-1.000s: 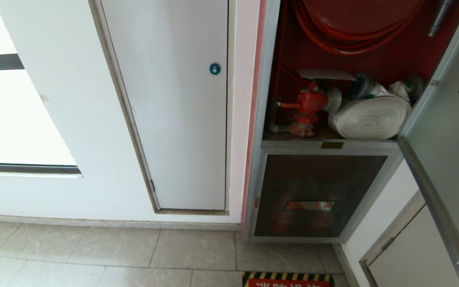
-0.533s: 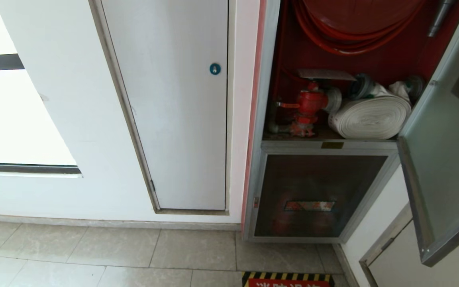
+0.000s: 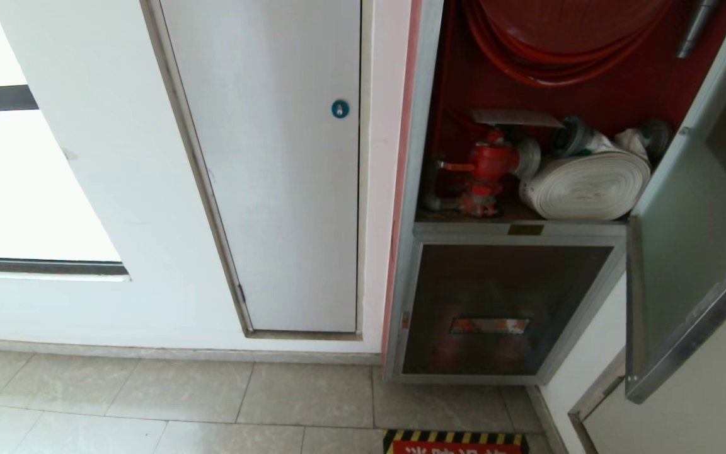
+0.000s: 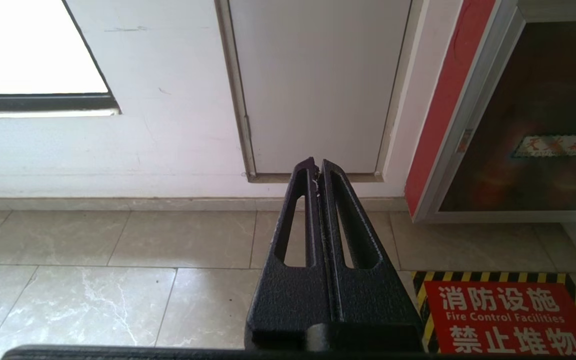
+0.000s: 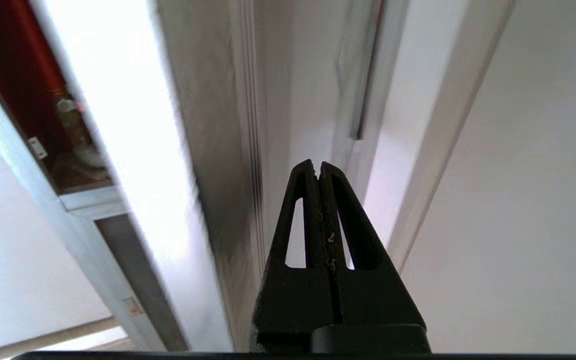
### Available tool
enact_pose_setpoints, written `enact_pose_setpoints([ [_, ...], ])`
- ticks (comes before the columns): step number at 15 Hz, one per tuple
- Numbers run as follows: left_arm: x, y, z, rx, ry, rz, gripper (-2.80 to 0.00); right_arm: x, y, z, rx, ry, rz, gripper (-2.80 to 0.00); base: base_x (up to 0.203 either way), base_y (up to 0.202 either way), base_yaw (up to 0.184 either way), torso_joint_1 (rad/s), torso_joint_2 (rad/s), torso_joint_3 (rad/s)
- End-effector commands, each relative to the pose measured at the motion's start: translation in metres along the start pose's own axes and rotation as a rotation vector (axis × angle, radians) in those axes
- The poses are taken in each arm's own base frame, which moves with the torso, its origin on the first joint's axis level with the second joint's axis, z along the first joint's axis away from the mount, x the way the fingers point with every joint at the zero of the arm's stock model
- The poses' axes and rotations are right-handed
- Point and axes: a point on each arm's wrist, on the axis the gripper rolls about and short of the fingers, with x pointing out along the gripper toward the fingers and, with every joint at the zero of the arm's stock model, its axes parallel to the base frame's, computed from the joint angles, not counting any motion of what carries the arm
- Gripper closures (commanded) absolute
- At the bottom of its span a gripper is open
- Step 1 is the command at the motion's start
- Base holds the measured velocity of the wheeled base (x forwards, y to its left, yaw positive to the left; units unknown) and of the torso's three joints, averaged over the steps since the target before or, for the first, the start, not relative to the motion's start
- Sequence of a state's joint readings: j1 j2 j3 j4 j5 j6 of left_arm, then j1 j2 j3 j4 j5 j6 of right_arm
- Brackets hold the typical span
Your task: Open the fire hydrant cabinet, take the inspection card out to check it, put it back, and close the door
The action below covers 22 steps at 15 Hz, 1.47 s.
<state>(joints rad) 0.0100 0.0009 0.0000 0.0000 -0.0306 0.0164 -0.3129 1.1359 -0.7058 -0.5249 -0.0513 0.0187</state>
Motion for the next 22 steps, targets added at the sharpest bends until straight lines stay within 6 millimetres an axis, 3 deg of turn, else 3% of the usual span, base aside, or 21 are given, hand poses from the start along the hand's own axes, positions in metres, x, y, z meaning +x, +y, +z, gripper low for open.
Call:
enact_pose_setpoints([
  [1,0.0,0.0,0.0,0.0,0.002,0.001,0.0,0.029,0.012,-0.005,0.004,0.045,0.063,0.0,0.0,0.0,0.0,0.0,0.0,0.0],
  [5,0.0,0.0,0.0,0.0,0.002,-0.001,0.0,0.065,0.045,-0.011,0.008,0.04,0.186,0.0,0.0,0.0,0.0,0.0,0.0,0.0],
  [9,0.0,0.0,0.0,0.0,0.001,0.001,0.0,0.109,0.085,-0.029,0.009,0.037,0.282,0.0,0.0,0.0,0.0,0.0,0.0,0.0],
  [13,0.0,0.0,0.0,0.0,0.001,0.001,0.0,0.177,0.121,-0.066,-0.056,0.018,0.311,0.0,0.0,0.0,0.0,0.0,0.0,0.0],
  [17,0.0,0.0,0.0,0.0,0.0,0.001,0.0,0.251,0.155,-0.088,-0.082,-0.106,0.308,0.0,0.0,0.0,0.0,0.0,0.0,0.0],
  [22,0.0,0.0,0.0,0.0,0.001,0.001,0.0,0.294,0.181,-0.107,-0.111,-0.161,0.299,0.0,0.0,0.0,0.0,0.0,0.0,0.0],
])
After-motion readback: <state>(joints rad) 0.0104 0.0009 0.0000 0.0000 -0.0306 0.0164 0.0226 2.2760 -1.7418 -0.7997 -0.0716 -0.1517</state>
